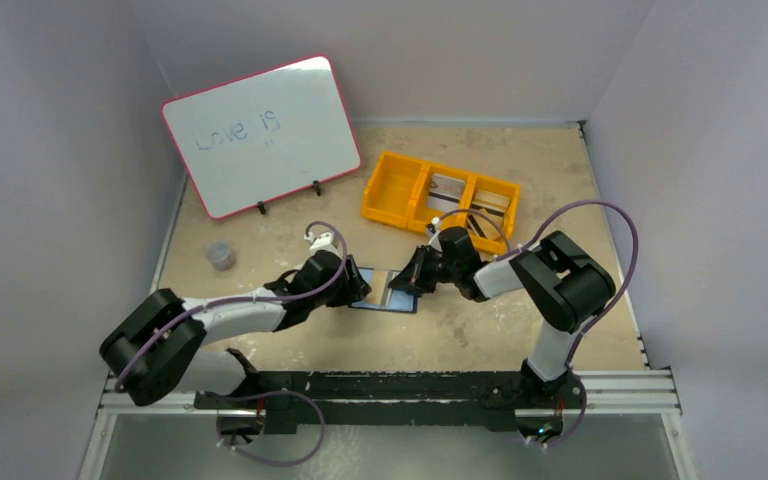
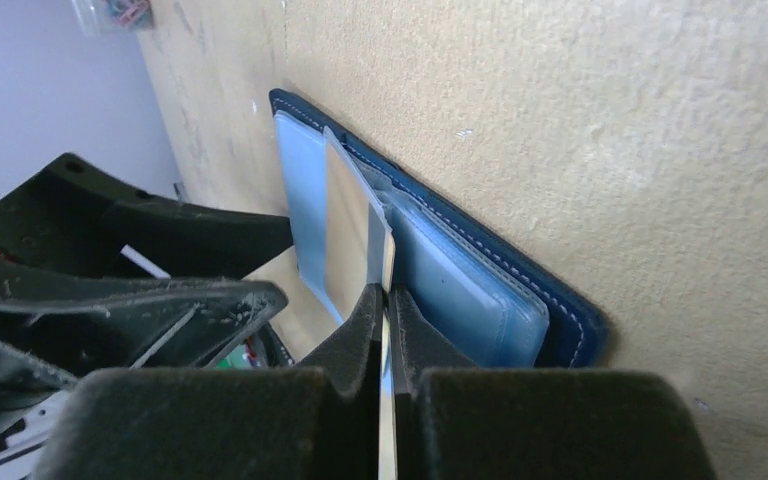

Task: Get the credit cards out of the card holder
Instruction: Remove the credit card from the card holder.

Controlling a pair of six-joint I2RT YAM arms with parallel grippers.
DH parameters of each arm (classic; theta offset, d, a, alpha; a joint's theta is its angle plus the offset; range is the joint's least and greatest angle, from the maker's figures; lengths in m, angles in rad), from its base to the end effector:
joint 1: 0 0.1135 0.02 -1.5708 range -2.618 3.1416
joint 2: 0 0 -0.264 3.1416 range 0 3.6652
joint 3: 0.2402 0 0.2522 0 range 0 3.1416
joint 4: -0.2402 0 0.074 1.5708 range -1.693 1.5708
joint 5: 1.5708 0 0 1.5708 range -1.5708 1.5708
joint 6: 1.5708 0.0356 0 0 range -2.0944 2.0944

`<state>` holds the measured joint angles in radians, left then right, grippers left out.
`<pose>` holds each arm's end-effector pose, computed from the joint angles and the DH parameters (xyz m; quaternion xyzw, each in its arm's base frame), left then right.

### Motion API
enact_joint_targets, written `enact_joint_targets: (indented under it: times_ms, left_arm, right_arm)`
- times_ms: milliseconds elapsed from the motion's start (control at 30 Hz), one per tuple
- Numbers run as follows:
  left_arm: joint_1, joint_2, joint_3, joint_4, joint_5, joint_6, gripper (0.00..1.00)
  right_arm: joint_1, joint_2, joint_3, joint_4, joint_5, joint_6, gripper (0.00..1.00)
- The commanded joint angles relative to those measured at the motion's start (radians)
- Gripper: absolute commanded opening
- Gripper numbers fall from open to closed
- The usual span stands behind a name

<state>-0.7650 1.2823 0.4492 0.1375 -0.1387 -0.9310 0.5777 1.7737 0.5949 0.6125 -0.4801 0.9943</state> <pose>0.1750 -0.1612 0.1557 -0.1042 0.8980 -0.2755 0.3267 0.2518 0.1838 0.1120 0.0641 0.8566 0.4781 0.1830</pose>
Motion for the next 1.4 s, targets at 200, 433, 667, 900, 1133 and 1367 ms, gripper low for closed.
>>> enact_joint_targets:
  times_ms: [200, 433, 667, 900, 1133, 1367]
  left_arm:
    - [0.012, 0.229, 0.025, 0.233, 0.14, -0.036, 0.51]
    - [0.012, 0.176, -0.012, 0.221, 0.042, -0.073, 0.49]
    - [0.013, -0.028, 0.029, 0.03, -0.113, 0.003, 0.47]
    - [0.012, 0.107, 0.046, 0.186, 0.153, 0.034, 0.47]
    - [0.013, 0.273, 0.017, 0.292, 0.161, -0.055, 0.46]
    - [0.013, 0.278, -0.033, 0.36, 0.18, -0.11, 0.45]
  right_arm:
    - [-0.054, 0.153, -0.13, 0.29, -0.134, 0.019, 0.0]
    - [-0.071, 0.166, -0.177, 0.378, -0.132, 0.063, 0.0]
    - [-0.075, 0.191, -0.187, 0.463, -0.167, 0.082, 0.0]
    - [-0.075, 0.193, -0.191, 0.45, -0.148, 0.081, 0.0]
    - [-0.074, 0.198, -0.19, 0.437, -0.141, 0.083, 0.0]
    - [-0.074, 0.228, -0.184, 0.419, -0.132, 0.103, 0.0]
